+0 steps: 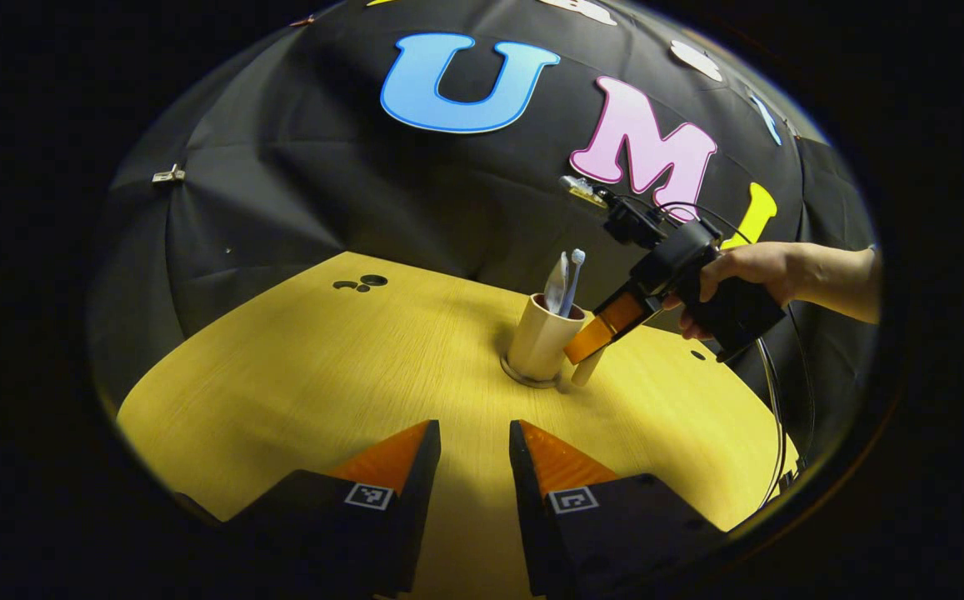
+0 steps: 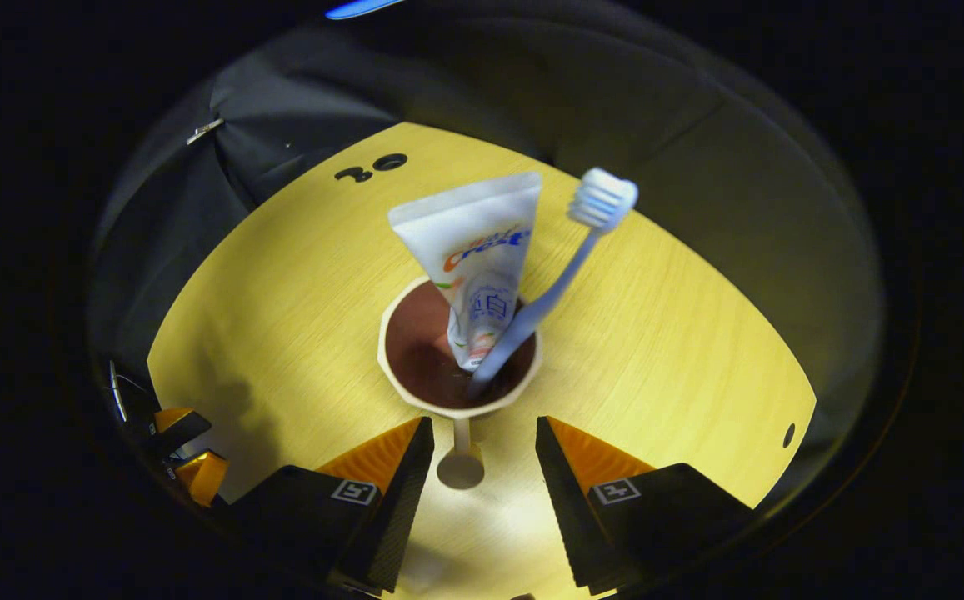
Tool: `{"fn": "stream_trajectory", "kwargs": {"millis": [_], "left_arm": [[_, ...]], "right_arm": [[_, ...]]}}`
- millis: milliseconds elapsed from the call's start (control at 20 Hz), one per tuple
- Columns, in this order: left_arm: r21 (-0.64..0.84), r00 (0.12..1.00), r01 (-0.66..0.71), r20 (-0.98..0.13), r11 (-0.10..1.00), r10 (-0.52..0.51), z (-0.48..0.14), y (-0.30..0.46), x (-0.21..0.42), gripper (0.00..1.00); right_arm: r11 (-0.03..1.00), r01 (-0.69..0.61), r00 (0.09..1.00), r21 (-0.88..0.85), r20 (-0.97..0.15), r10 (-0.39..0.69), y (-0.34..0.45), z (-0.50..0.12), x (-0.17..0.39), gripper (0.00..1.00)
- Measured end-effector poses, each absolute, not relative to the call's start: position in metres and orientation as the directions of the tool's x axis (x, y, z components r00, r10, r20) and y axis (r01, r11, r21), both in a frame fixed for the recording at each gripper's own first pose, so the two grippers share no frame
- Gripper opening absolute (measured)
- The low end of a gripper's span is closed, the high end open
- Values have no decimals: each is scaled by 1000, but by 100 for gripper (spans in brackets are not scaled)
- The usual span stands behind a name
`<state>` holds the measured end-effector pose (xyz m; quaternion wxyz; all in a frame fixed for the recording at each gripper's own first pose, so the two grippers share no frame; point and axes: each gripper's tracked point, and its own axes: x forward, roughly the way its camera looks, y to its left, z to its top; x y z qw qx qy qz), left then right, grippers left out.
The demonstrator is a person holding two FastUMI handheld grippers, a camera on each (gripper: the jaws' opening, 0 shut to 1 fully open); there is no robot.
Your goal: Put the toothbrush and toothpaste on the desktop into the cup, then pick up the cup and place it on the coaster on the desktop.
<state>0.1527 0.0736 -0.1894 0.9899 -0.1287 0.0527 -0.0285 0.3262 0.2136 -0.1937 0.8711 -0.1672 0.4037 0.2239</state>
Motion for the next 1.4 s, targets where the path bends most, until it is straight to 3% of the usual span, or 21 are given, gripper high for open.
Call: {"fn": "stream_trajectory", "kwargs": {"millis": [50,400,450,500,550,600,750,1100,1150,1200,1400], "left_arm": [[-255,993,43,-100,966,-71,-188,72,152,53],[-197,990,38,-128,980,-64,-164,61,143,55],[-185,990,41,-125,982,-65,-156,58,140,47],[-174,991,44,-120,984,-65,-150,56,137,58],[-165,991,48,-117,985,-68,-141,53,134,52],[-157,991,53,-114,986,-71,-132,48,132,62],[-131,992,65,-102,989,-79,-106,37,125,68],[-50,985,141,-89,989,-145,-47,-4,98,77],[-35,985,148,-86,988,-150,-41,-7,96,77],[-21,984,155,-86,988,-156,-35,-12,92,79],[28,987,150,-56,988,-148,-11,-24,80,81]], "right_arm": [[848,-519,585,-110,-768,259,210,-188,322,77],[895,-441,699,-66,-651,296,183,-130,285,78],[901,-428,720,-68,-629,295,177,-119,279,79],[907,-415,740,-68,-605,293,172,-110,272,81],[914,-401,758,-62,-582,293,166,-100,263,82],[922,-384,774,-48,-561,294,160,-90,253,78],[943,-333,832,-5,-472,292,145,-62,228,82],[975,-222,918,-15,-340,204,98,-31,169,84],[978,-209,928,-1,-314,199,94,-26,162,80],[980,-199,938,15,-288,194,90,-20,154,85],[986,-156,967,65,-194,166,72,-9,124,85]]}}
